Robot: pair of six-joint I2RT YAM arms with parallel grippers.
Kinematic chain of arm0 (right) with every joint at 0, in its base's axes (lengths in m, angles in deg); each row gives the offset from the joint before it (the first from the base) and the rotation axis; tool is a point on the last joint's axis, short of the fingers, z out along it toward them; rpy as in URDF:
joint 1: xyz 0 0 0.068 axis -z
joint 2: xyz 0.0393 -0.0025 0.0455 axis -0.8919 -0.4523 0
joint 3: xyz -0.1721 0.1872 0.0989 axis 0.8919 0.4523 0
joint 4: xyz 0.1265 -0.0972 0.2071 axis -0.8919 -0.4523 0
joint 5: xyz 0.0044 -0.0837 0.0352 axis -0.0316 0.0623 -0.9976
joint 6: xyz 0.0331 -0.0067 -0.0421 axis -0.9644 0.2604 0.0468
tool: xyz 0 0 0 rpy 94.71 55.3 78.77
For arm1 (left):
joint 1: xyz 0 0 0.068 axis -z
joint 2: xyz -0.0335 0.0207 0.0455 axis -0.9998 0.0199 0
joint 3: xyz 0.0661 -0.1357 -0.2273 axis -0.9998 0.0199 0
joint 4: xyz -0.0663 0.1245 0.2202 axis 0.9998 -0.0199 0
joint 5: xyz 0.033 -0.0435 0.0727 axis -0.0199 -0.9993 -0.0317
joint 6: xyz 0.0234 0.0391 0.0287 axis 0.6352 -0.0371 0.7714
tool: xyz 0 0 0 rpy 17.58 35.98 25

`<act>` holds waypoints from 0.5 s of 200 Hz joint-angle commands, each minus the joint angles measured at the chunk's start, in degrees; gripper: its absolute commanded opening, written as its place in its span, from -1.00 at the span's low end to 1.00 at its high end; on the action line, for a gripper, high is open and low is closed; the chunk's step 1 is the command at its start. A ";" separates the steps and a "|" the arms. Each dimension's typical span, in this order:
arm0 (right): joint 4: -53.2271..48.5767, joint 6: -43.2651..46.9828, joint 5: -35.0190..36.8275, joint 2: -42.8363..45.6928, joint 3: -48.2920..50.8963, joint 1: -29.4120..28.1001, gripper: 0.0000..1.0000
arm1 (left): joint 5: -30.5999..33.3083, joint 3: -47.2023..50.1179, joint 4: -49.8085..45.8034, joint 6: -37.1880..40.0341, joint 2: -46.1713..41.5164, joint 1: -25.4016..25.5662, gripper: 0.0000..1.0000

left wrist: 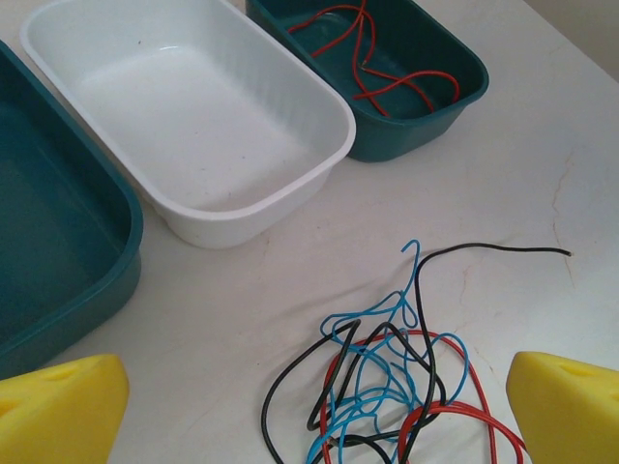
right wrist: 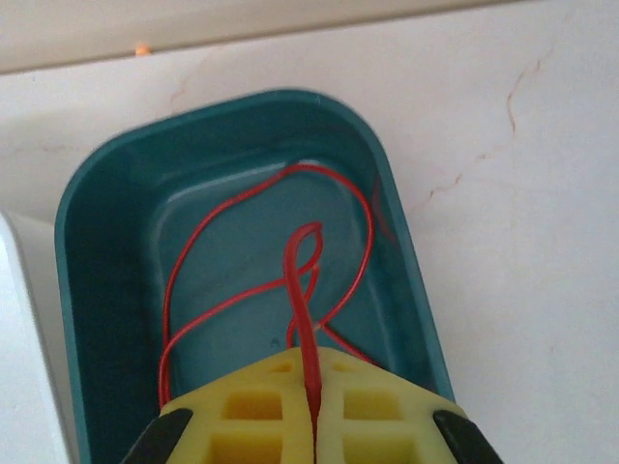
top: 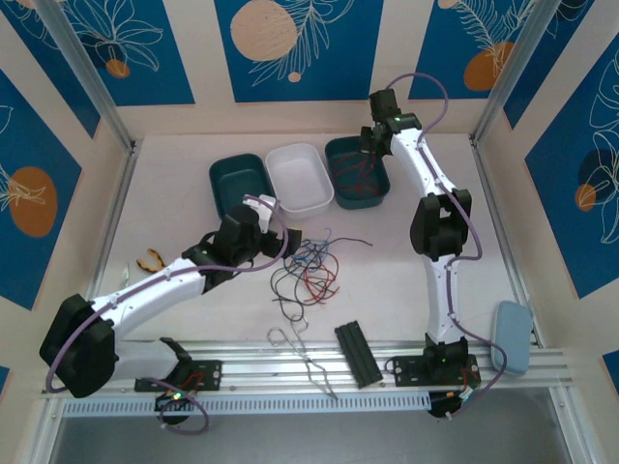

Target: Untangle the cables

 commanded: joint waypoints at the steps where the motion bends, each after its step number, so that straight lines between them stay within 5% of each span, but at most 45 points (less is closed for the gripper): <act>1: 0.61 -2.13 -2.83 2.54 3.59 -0.47 -1.00 | -0.95 -1.48 -1.33 -1.43 0.15 0.20 1.00; 100: 3.64 0.67 -1.78 -4.29 5.42 -2.17 -1.00 | -0.66 -0.47 -2.00 -2.32 -0.96 0.20 1.00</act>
